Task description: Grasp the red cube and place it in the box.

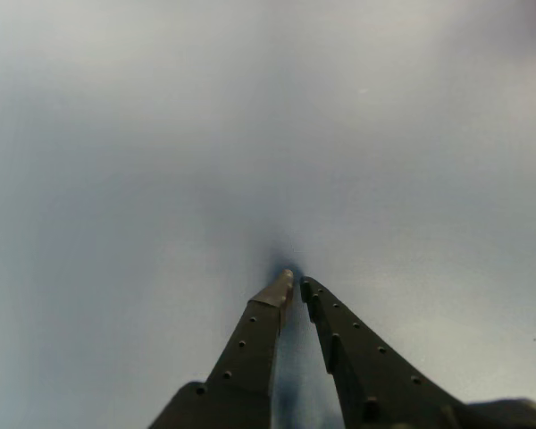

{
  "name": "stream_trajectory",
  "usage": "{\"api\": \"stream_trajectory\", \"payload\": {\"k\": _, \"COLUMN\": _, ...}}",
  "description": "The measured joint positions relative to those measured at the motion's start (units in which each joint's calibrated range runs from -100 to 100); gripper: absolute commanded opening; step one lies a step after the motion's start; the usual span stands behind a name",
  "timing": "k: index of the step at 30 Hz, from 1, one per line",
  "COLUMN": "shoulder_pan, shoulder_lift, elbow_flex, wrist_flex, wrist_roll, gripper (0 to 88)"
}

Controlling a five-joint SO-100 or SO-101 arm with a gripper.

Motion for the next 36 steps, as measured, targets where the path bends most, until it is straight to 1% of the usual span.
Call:
{"api": "stream_trajectory", "payload": {"k": 8, "shoulder_pan": 0.0, "shoulder_lift": -0.7, "elbow_flex": 0.0, "wrist_flex": 2.9, "wrist_roll": 0.2, "gripper": 0.0}}
{"api": "stream_trajectory", "payload": {"k": 36, "shoulder_pan": 0.0, "shoulder_lift": -0.7, "elbow_flex": 0.0, "wrist_flex": 2.9, "wrist_roll": 0.3, "gripper": 0.2}}
